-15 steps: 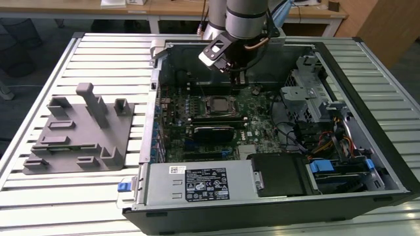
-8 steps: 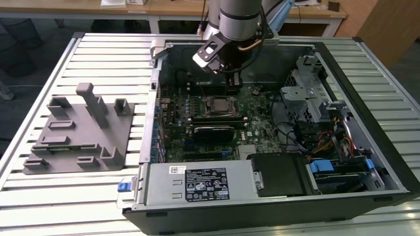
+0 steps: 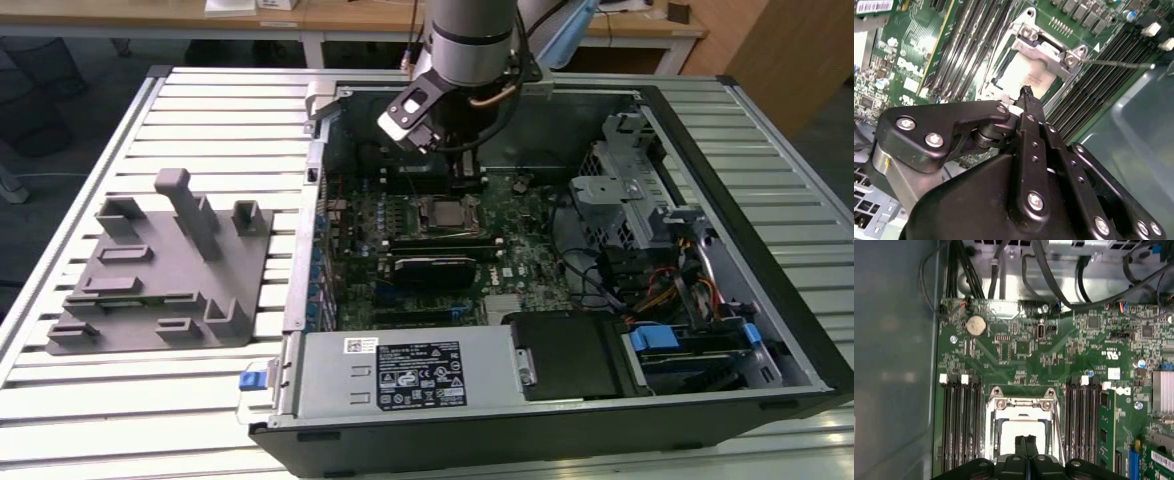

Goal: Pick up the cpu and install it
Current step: 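Close the cpu cover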

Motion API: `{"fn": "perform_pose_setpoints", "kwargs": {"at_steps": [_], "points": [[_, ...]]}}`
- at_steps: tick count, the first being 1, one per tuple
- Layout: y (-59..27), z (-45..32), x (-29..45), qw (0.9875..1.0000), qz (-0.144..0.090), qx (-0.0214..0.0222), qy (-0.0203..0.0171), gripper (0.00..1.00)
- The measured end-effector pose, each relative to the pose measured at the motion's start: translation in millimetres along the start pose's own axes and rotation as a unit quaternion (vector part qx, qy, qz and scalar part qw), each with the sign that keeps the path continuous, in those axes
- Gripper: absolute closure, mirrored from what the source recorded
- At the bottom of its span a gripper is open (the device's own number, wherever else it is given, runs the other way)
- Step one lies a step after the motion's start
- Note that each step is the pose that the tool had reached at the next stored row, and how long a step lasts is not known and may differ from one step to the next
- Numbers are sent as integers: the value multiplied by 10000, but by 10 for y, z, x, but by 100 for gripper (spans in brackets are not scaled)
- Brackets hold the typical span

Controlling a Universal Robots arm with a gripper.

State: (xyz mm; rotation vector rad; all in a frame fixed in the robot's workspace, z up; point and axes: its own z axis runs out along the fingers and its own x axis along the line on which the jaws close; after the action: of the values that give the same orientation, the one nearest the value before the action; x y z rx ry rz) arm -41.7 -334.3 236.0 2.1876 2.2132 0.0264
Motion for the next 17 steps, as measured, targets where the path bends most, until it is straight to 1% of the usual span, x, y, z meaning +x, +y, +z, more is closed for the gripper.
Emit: {"fn": "perform_pose_setpoints", "kwargs": {"at_steps": [6, 12, 17], "points": [[-32, 35, 1, 10000, 0, -1, 0, 89], [-139, 99, 3, 10000, 0, 0, -1, 89], [-178, 158, 5, 10000, 0, -1, -1, 89]]}}
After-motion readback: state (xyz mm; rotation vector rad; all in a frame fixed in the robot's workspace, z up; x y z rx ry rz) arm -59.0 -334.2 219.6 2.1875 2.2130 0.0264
